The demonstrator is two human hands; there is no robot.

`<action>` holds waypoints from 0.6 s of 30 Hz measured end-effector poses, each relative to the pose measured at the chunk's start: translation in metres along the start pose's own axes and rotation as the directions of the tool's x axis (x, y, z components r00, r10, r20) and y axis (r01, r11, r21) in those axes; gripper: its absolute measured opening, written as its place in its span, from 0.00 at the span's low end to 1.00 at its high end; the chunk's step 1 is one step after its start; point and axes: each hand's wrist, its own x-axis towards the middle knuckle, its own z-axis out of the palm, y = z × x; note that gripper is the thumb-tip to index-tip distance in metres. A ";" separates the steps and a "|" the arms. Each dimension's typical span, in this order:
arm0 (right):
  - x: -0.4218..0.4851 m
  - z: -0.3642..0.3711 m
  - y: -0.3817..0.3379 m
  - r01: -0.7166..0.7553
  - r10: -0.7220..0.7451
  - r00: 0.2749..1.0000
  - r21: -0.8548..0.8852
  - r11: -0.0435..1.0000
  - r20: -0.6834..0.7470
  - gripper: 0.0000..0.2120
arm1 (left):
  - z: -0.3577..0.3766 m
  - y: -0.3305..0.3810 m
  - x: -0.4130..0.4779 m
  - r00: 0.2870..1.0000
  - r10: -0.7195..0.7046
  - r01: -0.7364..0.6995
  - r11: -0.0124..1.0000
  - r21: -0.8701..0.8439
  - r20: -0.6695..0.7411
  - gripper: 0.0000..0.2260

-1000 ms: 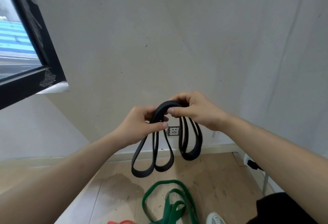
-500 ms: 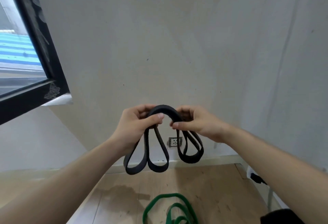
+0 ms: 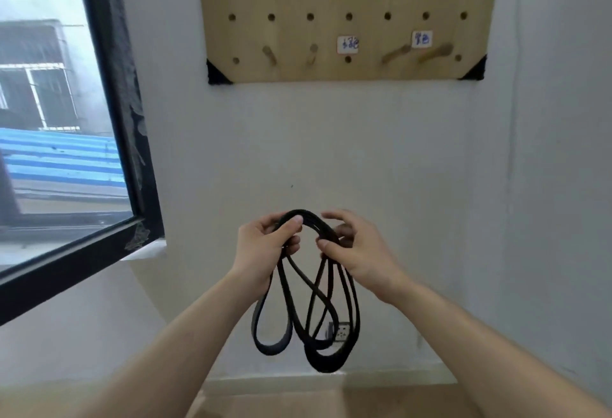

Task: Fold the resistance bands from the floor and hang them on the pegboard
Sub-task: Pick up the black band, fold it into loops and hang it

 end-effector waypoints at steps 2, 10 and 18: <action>0.008 -0.011 -0.021 0.054 -0.056 0.998 -0.063 0.997 -0.028 0.20 | 0.007 0.022 0.005 0.998 0.065 -0.066 0.996 0.064 0.020 0.06; 0.049 -0.083 -0.142 0.211 -0.229 0.968 -0.170 0.963 -0.099 0.13 | 0.041 0.143 0.022 0.927 0.330 -0.370 0.877 0.306 0.176 0.09; 0.110 -0.120 -0.214 0.318 -0.352 0.929 -0.243 0.916 -0.113 0.10 | 0.068 0.224 0.070 0.832 0.489 -0.554 0.734 0.392 0.262 0.08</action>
